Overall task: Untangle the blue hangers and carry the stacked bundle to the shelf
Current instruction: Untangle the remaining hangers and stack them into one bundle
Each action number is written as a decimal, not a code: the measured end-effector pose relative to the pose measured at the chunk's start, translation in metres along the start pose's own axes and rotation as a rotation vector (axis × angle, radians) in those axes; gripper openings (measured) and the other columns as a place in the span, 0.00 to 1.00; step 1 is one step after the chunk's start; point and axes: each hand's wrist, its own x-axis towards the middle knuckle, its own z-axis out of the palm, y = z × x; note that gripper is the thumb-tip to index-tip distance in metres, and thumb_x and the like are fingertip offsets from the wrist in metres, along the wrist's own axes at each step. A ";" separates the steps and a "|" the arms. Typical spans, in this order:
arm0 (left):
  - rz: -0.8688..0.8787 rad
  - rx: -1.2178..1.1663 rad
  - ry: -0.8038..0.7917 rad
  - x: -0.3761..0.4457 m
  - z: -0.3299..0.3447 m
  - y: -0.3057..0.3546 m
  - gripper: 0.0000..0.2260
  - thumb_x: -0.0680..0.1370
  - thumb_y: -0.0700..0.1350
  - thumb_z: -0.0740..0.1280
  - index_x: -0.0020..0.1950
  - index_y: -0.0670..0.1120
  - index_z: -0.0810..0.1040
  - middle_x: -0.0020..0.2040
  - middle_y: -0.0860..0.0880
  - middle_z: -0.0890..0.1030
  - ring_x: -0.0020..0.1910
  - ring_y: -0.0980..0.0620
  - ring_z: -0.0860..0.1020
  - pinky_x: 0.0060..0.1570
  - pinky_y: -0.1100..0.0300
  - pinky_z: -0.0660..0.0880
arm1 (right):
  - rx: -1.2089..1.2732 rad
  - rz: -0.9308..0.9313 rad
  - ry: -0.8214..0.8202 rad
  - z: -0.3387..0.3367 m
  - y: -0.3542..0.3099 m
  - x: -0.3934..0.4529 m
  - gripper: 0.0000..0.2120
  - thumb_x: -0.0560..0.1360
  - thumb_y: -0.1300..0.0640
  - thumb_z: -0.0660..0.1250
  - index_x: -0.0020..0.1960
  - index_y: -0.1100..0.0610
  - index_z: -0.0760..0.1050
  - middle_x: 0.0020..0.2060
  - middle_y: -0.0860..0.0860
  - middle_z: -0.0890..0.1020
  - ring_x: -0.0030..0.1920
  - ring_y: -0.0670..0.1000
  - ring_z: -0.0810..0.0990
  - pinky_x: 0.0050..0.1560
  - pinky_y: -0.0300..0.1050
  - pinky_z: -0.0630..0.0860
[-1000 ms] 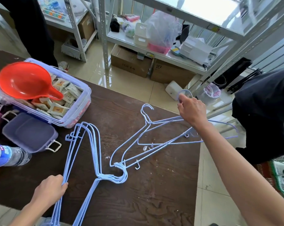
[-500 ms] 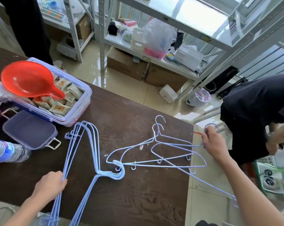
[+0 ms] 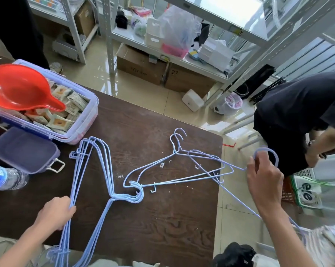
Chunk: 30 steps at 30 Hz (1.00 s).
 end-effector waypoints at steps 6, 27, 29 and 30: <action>-0.006 0.019 -0.031 0.001 -0.004 0.003 0.11 0.79 0.51 0.63 0.41 0.46 0.74 0.36 0.49 0.81 0.20 0.55 0.80 0.37 0.59 0.79 | -0.123 -0.167 0.226 -0.011 -0.025 -0.058 0.04 0.83 0.62 0.69 0.49 0.60 0.79 0.40 0.56 0.84 0.37 0.61 0.83 0.27 0.50 0.75; 0.004 0.048 -0.100 0.004 -0.006 0.005 0.12 0.81 0.51 0.63 0.41 0.45 0.74 0.35 0.48 0.82 0.22 0.55 0.81 0.33 0.57 0.76 | -0.054 -0.731 0.083 -0.009 -0.025 -0.034 0.08 0.77 0.70 0.72 0.43 0.59 0.82 0.48 0.54 0.87 0.49 0.56 0.89 0.47 0.48 0.81; 0.007 0.039 -0.096 0.003 -0.006 0.005 0.13 0.81 0.51 0.63 0.41 0.45 0.74 0.36 0.47 0.82 0.22 0.55 0.81 0.32 0.58 0.76 | -0.072 -0.754 0.034 -0.004 -0.024 -0.023 0.08 0.75 0.70 0.74 0.46 0.59 0.81 0.46 0.53 0.86 0.40 0.55 0.87 0.37 0.47 0.79; 0.010 0.037 -0.098 0.003 -0.006 0.005 0.13 0.82 0.51 0.64 0.41 0.45 0.74 0.36 0.47 0.82 0.22 0.55 0.81 0.32 0.57 0.76 | -0.075 -0.739 0.013 -0.001 -0.024 -0.017 0.10 0.74 0.71 0.74 0.47 0.59 0.79 0.44 0.52 0.85 0.35 0.55 0.85 0.31 0.47 0.76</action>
